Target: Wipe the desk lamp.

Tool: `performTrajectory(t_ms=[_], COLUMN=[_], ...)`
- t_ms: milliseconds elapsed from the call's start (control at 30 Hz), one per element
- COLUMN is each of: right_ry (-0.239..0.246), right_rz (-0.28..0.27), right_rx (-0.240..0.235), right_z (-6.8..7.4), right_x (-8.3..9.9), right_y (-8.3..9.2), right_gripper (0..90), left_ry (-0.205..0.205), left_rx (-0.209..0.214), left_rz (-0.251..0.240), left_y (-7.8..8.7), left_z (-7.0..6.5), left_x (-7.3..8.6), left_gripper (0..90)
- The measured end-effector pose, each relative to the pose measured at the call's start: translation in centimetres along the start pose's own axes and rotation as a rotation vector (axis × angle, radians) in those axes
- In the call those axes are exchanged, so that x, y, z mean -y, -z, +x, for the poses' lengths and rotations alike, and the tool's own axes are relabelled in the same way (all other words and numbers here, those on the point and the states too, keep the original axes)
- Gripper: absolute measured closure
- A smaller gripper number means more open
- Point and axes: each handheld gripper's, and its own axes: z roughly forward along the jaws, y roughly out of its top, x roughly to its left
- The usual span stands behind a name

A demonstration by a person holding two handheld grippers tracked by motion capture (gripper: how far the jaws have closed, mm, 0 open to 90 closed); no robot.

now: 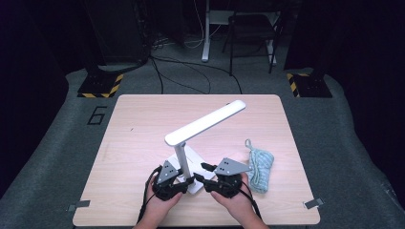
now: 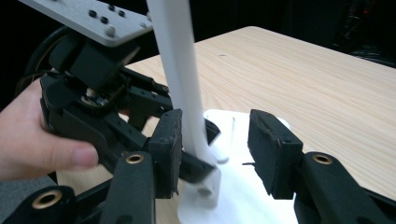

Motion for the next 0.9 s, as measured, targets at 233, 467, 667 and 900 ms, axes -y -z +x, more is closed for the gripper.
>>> performTrajectory(t_ms=[233,467,667,900], right_ry=[-0.043,-0.105,-0.128,-0.155], right_rz=[0.008,0.04,0.053,0.065], right_rx=[0.105,0.158,0.186,0.191], right_z=[-2.2,-3.9,-4.5,-5.1], right_x=[2.6,4.8,5.8,6.8], right_y=[2.5,3.2,3.3,3.1], right_gripper=[54.1,53.4,52.6,52.6], left_ry=[-0.053,-0.116,-0.102,-0.014], left_rx=[0.065,0.168,0.112,0.04], left_rz=[-0.001,0.024,0.027,-0.002], left_y=[-0.7,-0.7,0.7,1.5], left_z=[-0.2,0.1,1.4,3.2], left_x=[-0.4,-0.5,0.2,0.6], left_gripper=[52.1,51.2,45.7,52.5])
